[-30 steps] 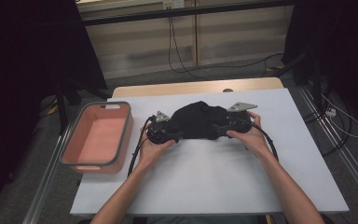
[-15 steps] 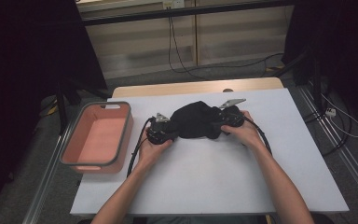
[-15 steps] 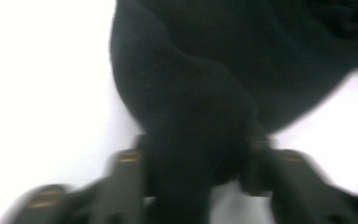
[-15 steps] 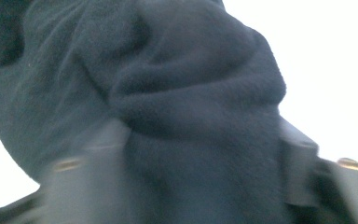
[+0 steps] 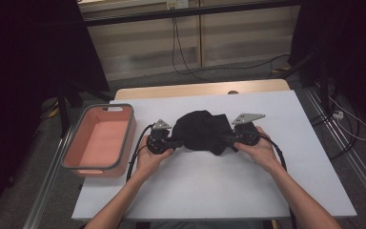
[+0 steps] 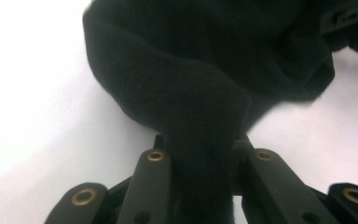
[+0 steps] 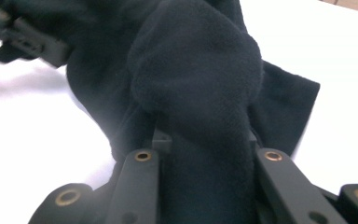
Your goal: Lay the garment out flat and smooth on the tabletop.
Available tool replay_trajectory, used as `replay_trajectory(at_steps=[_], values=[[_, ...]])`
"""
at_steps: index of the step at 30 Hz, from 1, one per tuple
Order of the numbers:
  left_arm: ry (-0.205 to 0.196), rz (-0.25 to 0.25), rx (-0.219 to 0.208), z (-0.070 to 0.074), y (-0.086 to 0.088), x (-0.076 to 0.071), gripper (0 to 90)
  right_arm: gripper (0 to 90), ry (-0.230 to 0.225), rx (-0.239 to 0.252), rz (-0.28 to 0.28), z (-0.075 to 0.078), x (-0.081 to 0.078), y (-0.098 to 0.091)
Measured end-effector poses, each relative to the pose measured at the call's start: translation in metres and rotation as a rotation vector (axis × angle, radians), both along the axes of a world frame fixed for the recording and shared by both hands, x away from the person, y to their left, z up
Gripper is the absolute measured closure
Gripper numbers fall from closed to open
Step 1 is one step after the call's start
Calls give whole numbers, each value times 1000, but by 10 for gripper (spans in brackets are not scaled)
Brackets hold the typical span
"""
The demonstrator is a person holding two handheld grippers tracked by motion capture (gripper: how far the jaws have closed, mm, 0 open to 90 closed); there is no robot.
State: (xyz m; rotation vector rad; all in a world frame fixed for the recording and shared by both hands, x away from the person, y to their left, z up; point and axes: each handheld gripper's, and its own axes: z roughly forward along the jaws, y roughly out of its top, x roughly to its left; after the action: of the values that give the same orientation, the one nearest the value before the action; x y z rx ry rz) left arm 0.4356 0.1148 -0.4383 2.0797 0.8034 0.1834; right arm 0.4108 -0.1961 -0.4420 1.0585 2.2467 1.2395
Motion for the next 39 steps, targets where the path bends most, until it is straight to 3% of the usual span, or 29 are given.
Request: replay_trajectory(at_steps=[5,13,16,19,22,25,28,32,34,37,39], values=[[-17,-46,-1,11,6,-25,780,715,3,21,28,6,-30,0],[1,-88,-58,22,17,-66,780,713,-29,51,54,17,-82,-1],[-17,-101,-57,23,22,-80,779,709,-25,61,67,15,-96,-3],[-21,-81,-46,17,24,-82,774,678,-20,53,74,9,-99,-4],[-16,-44,-16,9,25,-74,752,593,-12,18,46,1,-94,-5],[-20,-29,-17,6,27,-66,710,516,-21,-14,16,-3,-87,-8],[-26,-7,-18,7,27,-64,624,402,-39,-8,-29,0,-83,-12],[-57,15,-10,9,30,-62,536,400,-60,6,-86,5,-81,-23],[-76,30,-4,10,31,-61,490,425,-79,5,-112,7,-80,-29],[-98,28,5,11,29,-59,473,658,-104,5,-107,9,-79,-34],[-105,32,7,12,26,-59,464,806,-137,-23,-109,10,-79,-34]])
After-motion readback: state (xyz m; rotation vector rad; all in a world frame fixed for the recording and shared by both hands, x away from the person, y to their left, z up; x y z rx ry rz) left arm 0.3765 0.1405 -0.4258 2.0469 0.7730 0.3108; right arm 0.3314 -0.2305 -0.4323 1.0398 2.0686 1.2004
